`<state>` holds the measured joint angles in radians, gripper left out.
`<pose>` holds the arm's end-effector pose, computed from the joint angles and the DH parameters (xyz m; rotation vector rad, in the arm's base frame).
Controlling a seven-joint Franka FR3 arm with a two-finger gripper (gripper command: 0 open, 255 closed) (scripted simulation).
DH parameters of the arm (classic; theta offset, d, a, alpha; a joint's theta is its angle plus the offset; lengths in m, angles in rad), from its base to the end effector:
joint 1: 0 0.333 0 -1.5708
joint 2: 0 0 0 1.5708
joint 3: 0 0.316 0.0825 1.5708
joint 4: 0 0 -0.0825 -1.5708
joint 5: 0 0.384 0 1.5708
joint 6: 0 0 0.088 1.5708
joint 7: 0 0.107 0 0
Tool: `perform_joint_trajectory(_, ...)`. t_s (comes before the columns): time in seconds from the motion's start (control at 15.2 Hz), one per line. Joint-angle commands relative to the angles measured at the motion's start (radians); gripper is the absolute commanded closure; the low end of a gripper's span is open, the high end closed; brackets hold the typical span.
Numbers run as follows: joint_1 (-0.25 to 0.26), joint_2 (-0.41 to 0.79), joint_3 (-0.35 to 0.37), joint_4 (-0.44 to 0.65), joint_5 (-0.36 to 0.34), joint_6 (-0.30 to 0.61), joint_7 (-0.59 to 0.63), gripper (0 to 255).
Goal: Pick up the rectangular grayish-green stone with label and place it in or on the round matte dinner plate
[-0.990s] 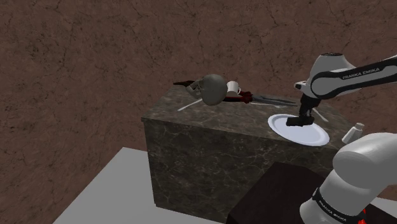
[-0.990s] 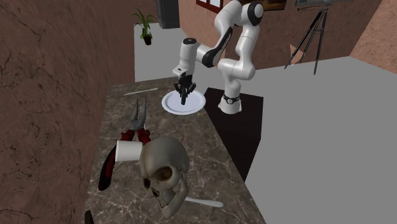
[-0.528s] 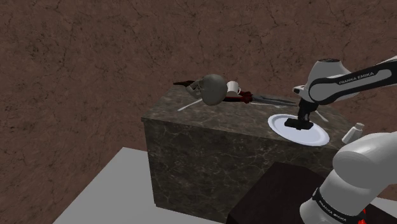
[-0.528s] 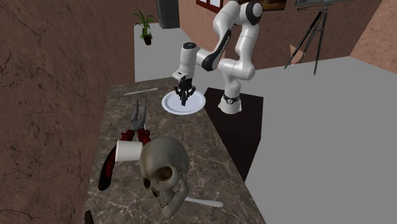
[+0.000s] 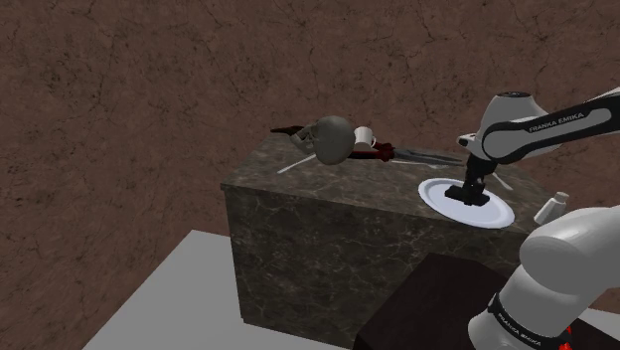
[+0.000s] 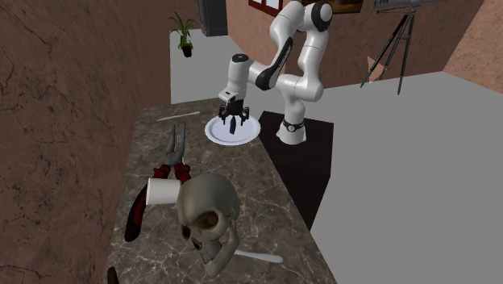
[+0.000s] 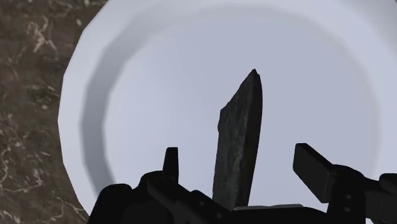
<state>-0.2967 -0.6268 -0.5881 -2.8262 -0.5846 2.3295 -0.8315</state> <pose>0.2317 -0.2584 0.3523 2.9265 0.6196 -0.0044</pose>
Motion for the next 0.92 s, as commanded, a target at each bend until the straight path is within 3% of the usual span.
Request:
perform_joint_trajectory(0.0, 0.000, 0.000, 0.000, 0.000, 0.000, 0.000, 0.000, 0)
perform_joint_trajectory(0.07, 0.000, 0.000, 0.000, 0.000, 0.000, 0.000, 0.000, 0)
perform_joint_trajectory(0.33, 0.004, -0.119, 0.068, 0.056, 0.053, -0.176, -0.013, 0)
perform_joint_trajectory(0.86, 0.004, -0.118, 0.068, 0.056, 0.054, -0.176, -0.013, 0)
